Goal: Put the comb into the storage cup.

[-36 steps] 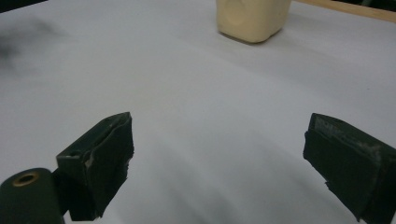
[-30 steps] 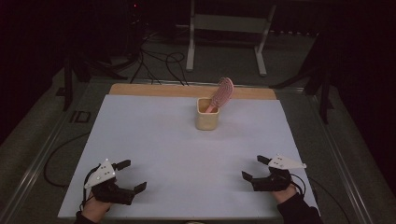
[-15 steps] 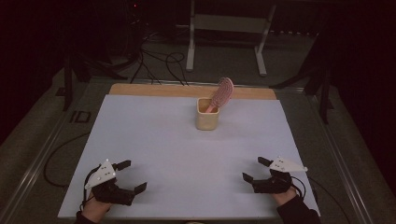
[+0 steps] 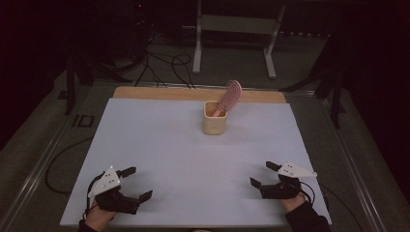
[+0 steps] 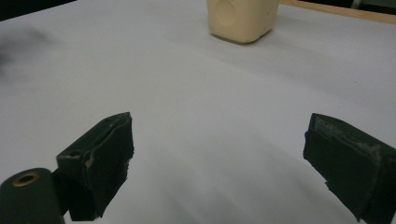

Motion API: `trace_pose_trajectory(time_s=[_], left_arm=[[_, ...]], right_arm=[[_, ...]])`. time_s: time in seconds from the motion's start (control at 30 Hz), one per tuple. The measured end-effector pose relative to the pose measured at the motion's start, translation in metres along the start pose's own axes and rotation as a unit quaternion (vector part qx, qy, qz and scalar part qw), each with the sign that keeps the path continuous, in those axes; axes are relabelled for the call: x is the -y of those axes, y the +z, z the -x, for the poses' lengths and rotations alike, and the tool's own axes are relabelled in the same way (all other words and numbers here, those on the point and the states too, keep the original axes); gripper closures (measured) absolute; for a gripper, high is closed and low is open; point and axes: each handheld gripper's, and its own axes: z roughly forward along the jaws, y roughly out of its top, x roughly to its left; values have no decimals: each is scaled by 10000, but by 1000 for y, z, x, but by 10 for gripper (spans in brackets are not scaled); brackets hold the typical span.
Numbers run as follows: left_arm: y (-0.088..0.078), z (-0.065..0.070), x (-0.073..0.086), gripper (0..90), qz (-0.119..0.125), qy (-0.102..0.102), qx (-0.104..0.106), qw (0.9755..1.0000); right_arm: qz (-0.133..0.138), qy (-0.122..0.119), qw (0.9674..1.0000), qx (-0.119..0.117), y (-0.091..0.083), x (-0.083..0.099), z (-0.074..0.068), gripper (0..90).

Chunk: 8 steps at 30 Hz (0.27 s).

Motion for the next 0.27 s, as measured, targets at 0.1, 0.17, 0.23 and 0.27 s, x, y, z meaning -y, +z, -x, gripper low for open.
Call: trace_pose_trajectory(time_s=[0.1, 0.17, 0.23, 0.27], left_arm=[[0, 0, 1, 2, 0, -10, -13, 10000], [0, 0, 1, 2, -7, -2, -12, 10000], [0, 0, 1, 2, 9, -9, -9, 10000], [0, 0, 1, 2, 7, -13, -10, 10000]], right_arm=[[2, -12, 10000, 8, 0, 0, 0, 85], [13, -22, 10000, -10, 0, 0, 0, 85], [16, -3, 10000, -24, 0, -1, -1, 85], [31, 8, 10000, -25, 0, -1, -1, 85]])
